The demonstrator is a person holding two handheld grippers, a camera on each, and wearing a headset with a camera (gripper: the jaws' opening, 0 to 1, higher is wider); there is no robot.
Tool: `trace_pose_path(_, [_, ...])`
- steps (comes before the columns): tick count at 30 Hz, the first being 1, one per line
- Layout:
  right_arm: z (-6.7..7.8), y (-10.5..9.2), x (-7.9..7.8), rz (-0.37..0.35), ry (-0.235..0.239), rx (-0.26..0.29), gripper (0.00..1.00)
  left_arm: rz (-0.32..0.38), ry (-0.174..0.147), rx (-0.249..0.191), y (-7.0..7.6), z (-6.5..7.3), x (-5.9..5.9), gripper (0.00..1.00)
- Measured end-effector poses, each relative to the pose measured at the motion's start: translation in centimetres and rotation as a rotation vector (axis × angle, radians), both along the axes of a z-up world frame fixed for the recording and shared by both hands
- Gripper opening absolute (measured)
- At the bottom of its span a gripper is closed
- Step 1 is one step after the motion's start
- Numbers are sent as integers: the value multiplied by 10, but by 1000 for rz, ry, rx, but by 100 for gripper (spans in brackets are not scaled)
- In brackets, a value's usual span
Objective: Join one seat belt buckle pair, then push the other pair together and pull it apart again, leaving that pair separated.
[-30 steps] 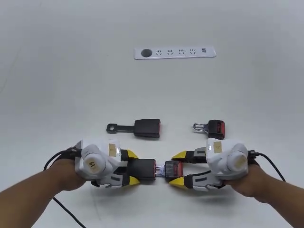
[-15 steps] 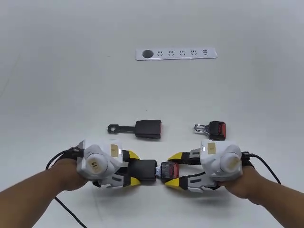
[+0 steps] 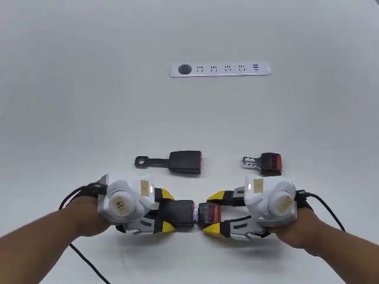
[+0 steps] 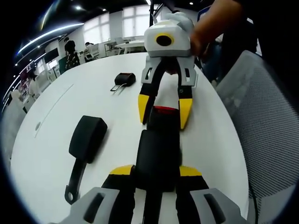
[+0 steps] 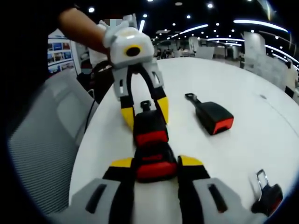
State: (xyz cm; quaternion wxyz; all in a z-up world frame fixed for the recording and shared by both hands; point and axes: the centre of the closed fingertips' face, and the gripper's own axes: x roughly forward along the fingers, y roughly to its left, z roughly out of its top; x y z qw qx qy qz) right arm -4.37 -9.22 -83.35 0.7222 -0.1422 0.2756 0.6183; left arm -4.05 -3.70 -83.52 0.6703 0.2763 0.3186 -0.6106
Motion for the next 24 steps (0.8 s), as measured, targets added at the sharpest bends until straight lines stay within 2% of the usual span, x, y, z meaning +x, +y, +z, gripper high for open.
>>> trace_pose_path(9, [-1,-2,-1,3,-11,-12,35,-5,1,-2,1,0,-1,34])
trace_pose_path(24, [-1,-3,-3,28,-34,-6,35,-32,-1,-51,3,-3,-1,34])
